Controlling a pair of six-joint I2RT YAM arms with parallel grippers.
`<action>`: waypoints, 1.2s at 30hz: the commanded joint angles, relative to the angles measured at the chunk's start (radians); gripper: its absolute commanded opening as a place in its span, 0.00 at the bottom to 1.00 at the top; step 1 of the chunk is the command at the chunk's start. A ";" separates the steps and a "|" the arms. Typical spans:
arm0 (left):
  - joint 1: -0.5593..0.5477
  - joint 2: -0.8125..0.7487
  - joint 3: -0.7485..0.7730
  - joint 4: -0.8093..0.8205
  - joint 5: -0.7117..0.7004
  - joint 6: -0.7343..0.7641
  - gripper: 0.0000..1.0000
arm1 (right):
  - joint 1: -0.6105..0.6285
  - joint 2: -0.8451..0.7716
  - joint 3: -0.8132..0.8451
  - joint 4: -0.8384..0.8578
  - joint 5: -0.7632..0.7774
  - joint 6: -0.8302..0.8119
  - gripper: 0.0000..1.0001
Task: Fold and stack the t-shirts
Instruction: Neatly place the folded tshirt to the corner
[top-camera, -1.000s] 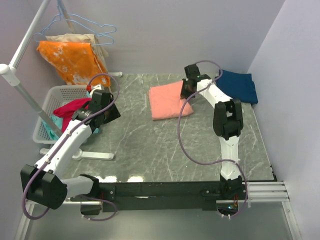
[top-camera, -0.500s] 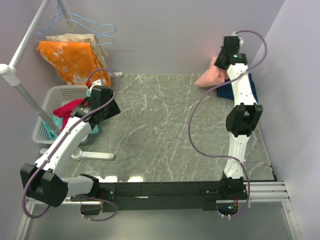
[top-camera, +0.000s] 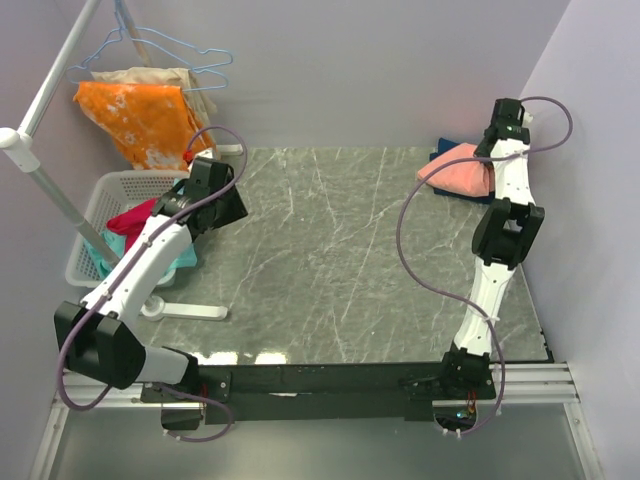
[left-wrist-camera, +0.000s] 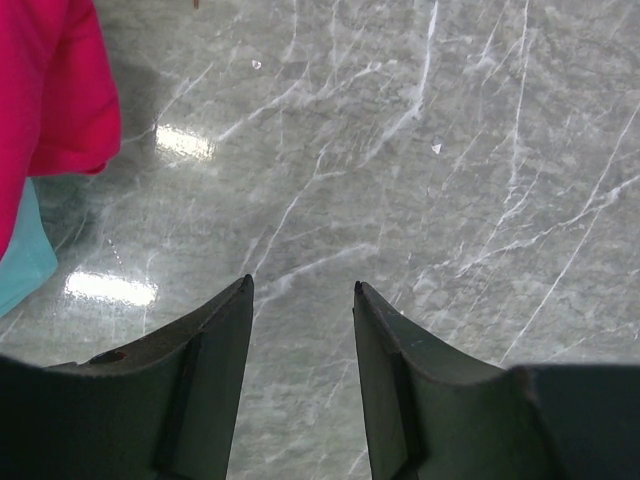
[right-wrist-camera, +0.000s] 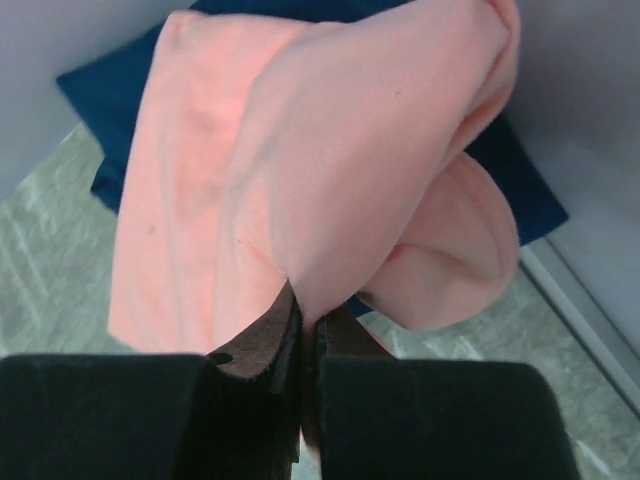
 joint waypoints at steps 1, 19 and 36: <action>-0.002 0.032 0.054 -0.003 0.019 0.024 0.50 | 0.002 -0.040 0.017 0.035 0.095 0.051 0.00; -0.002 0.051 0.088 -0.035 0.001 0.027 0.50 | 0.004 -0.016 0.101 0.218 0.158 0.092 0.00; -0.004 0.040 0.107 -0.072 -0.033 0.017 0.49 | 0.025 0.055 -0.016 -0.006 0.390 0.216 0.46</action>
